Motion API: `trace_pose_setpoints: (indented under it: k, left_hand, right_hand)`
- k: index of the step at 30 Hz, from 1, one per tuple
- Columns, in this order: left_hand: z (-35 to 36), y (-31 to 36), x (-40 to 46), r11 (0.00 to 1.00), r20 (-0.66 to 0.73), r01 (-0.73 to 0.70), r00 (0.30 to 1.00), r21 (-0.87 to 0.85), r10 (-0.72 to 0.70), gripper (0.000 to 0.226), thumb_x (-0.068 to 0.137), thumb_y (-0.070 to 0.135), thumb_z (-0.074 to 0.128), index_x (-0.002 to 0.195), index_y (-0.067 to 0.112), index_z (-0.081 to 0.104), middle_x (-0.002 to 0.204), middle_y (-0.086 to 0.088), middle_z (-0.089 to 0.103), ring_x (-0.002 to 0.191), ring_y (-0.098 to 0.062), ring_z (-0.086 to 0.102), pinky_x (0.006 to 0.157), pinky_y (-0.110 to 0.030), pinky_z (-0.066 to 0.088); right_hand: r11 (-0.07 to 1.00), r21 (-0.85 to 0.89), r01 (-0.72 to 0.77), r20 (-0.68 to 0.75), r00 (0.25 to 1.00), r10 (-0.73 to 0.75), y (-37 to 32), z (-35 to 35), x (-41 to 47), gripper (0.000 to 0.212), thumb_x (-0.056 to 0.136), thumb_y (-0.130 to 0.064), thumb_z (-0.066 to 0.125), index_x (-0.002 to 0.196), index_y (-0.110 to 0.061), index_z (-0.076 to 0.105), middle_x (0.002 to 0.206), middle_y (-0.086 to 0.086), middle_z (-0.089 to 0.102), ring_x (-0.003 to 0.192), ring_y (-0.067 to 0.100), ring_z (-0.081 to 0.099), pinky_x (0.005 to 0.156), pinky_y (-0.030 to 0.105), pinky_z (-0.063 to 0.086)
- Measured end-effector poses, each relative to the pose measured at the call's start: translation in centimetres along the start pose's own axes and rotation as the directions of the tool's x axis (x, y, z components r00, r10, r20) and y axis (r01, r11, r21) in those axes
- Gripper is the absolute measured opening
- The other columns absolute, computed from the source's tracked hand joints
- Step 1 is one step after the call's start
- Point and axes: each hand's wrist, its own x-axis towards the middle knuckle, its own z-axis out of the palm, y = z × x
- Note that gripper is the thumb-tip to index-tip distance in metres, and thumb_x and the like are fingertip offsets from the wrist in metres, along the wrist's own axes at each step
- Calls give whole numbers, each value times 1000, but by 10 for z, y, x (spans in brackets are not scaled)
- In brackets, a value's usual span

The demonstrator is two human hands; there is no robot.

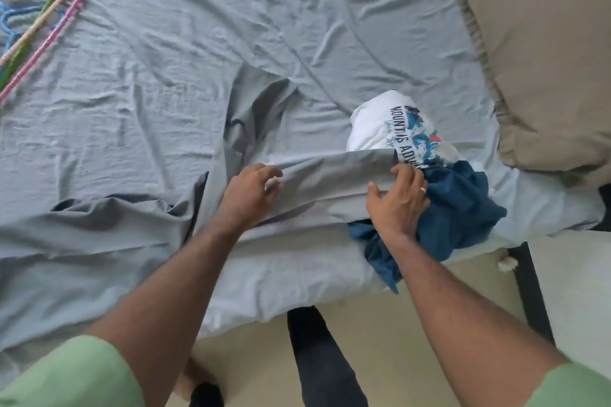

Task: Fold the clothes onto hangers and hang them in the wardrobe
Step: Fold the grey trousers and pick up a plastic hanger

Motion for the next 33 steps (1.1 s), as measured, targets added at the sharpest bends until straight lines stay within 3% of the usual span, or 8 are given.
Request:
trace_pose_setpoints:
  k: [4, 8, 11, 14, 19, 22, 28, 33]
  left_hand:
    - [26, 66, 62, 996, 167, -21, 986, 84, 7, 47, 96, 47, 60, 140, 33, 52, 146, 6, 53, 138, -21, 44, 108, -45, 34]
    - [54, 116, 96, 986, 321, -95, 946, 137, 47, 52, 92, 53, 63, 139, 36, 49, 138, 4, 58, 133, -22, 46, 99, -43, 29]
    - [65, 137, 114, 996, 282, -31, 959, 88, 5, 21, 96, 39, 60, 109, 24, 65, 108, 3, 67, 114, -27, 56, 87, -40, 28]
    - [65, 143, 130, 996, 228, -29, 974, 85, 9, 23, 99, 36, 54, 99, 19, 69, 102, 1, 69, 107, -26, 58, 84, -38, 29]
    - [55, 127, 128, 989, 58, -33, 997, -146, 42, 25, 86, 48, 62, 93, 24, 66, 83, 9, 66, 82, -18, 59, 80, -39, 49]
    - [33, 103, 117, 967, -165, 25, 984, -254, -69, 23, 87, 37, 72, 89, 16, 63, 74, 4, 59, 70, -16, 52, 68, -35, 44]
    - [-36, 20, 91, 946, -384, 286, 865, -153, -323, 34, 82, 37, 78, 99, 14, 60, 91, -5, 60, 86, -22, 56, 80, -36, 47]
    - [-58, -36, 58, 787, -195, 540, 773, -298, -604, 58, 76, 55, 80, 114, 15, 61, 103, -5, 66, 97, -21, 63, 84, -35, 51]
  right_hand:
    - [993, 107, -49, 3, 999, 49, 28, -7, 6, 54, 78, -34, 81, 116, -16, 48, 119, 4, 53, 113, 29, 52, 84, 46, 42]
    - [974, 218, -55, 66, 997, 41, 34, -1, 8, 48, 85, -33, 78, 118, -22, 45, 104, -1, 67, 97, 26, 63, 83, 42, 40]
    - [955, 290, 60, 49, 996, -78, 35, -2, 21, 38, 93, -27, 73, 119, -20, 46, 100, 1, 74, 86, 30, 72, 71, 42, 52]
    - [949, 301, 90, 84, 989, -121, 42, -7, 37, 38, 96, -35, 70, 120, -15, 49, 88, 6, 72, 72, 34, 70, 54, 40, 53]
    - [978, 82, 193, -58, 980, -188, 28, -16, 53, 51, 87, -36, 78, 121, -11, 50, 109, 11, 61, 94, 30, 63, 76, 42, 53]
    - [937, 50, 347, -99, 935, -341, -3, -9, 66, 34, 85, -25, 75, 109, -11, 55, 102, 8, 58, 89, 29, 59, 75, 44, 51]
    - [772, 87, 629, 53, 771, -634, -111, 42, 100, 11, 84, -19, 65, 91, -13, 61, 88, 6, 62, 82, 33, 61, 68, 43, 47]
    - [807, 188, 560, 400, 707, -583, -205, 81, 119, 15, 99, -23, 54, 98, -11, 63, 98, 10, 70, 92, 35, 65, 77, 39, 46]
